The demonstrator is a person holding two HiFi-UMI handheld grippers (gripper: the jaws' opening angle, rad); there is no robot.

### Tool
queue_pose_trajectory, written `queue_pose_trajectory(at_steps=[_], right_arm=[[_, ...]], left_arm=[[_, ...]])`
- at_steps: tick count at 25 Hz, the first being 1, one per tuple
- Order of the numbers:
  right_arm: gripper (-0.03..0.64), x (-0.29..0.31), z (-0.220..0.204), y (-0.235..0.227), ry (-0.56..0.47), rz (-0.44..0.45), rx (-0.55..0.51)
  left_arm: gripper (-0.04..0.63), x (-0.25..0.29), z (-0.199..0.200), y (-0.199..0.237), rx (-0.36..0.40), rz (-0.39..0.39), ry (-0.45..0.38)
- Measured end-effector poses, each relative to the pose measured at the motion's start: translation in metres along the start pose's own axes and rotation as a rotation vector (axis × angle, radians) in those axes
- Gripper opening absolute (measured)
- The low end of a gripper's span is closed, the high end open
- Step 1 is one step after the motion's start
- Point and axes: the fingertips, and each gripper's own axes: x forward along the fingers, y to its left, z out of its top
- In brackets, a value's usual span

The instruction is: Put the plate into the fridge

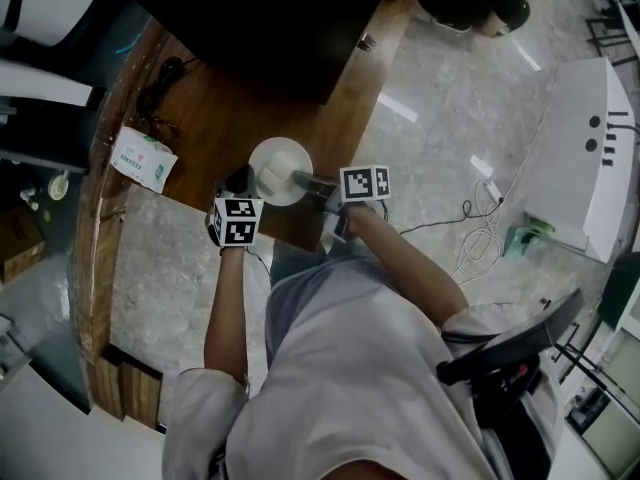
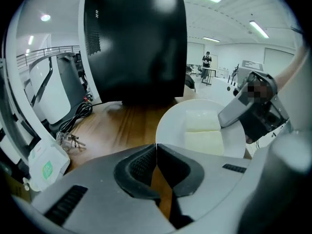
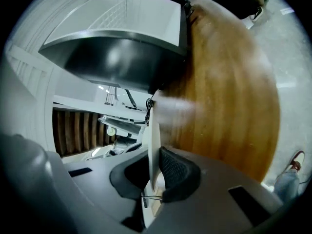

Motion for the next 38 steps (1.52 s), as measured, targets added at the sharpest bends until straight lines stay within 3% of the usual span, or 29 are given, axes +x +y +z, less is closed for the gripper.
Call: queue_pose_trajectory(at_steps=[10, 17, 21, 23, 31, 38], right_arm=[[0.032, -0.178, -0.006, -0.046, -0.050, 0.006, 0.028], [0.032, -0.296, -0.010, -0.076, -0.129, 0.006, 0.036], [0.032, -0.370, -0.008, -0.099, -0.187, 0.013, 0.037], [0.032, -0.400, -0.005, -0.104, -0.222, 0.015, 0.039], [0.032, -0.485, 0.019, -0.097, -0.367, 0.036, 0.121], [0.032, -0.506, 0.074, -0.080, -0.415, 0.088, 0.129]], left_arm=[[0.020, 0.006, 0.042, -0.177, 0.011, -0.061, -0.016], [0.020, 0.013, 0.076, -0.296, 0.146, -0.161, -0.027], [0.020, 0.021, 0.100, -0.374, 0.290, -0.164, -0.041], [0.020, 0.023, 0.115, -0.401, 0.295, -0.185, -0.067], [0.020, 0.021, 0.182, -0.473, 0.339, -0.219, -0.160], [0.020, 0.033, 0.251, -0.474, 0.353, -0.211, -0.244]])
